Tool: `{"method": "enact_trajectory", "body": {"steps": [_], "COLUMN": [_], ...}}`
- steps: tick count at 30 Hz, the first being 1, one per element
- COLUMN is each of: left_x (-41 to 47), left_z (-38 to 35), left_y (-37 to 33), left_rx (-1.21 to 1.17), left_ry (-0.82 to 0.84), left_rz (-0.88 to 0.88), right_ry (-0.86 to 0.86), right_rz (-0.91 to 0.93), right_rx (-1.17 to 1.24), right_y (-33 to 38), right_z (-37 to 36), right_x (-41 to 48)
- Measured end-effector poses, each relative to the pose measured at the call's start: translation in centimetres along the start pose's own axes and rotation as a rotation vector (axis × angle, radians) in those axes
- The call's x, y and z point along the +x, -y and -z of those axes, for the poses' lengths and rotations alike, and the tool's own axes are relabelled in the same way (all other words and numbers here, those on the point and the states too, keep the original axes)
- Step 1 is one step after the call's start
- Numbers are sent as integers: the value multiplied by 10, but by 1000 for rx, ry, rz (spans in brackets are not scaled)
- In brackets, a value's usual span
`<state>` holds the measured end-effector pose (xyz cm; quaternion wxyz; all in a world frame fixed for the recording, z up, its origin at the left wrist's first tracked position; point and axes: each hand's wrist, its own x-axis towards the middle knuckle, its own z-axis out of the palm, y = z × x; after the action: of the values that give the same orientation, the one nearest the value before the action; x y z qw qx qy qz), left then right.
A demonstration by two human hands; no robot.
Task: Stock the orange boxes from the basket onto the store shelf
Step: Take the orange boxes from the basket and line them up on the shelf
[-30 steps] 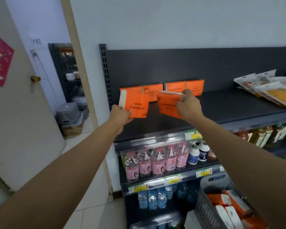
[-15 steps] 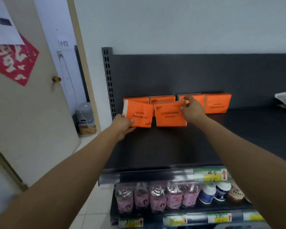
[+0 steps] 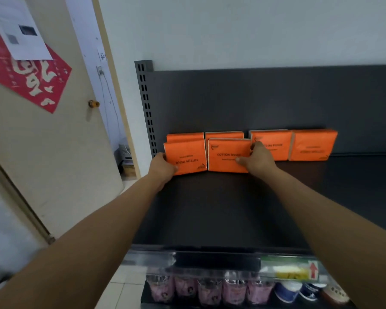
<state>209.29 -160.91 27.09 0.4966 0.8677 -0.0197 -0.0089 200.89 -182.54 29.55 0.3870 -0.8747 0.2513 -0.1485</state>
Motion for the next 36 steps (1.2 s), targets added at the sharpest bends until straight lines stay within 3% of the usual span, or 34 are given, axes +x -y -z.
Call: {"method": "enact_trajectory", "body": {"steps": [17, 25, 30, 33, 36], "left_x": [17, 13, -1, -16, -42], "left_z": [-12, -5, 8, 16, 21], "left_y": [-4, -6, -5, -10, -20], "left_rx": [-56, -3, 15, 29, 42], "left_ry": [-58, 4, -60, -117, -62], "left_rz": [-22, -36, -63, -149, -302], "right_ry": [-17, -11, -93, -153, -202], "right_rz": [49, 18, 0, -3, 20], "right_rx": [-129, -118, -129, -125, -125], "right_y": [1, -1, 3, 7, 13], "right_z": [-14, -14, -10, -6, -1], "right_x": [15, 10, -8, -24, -50]}}
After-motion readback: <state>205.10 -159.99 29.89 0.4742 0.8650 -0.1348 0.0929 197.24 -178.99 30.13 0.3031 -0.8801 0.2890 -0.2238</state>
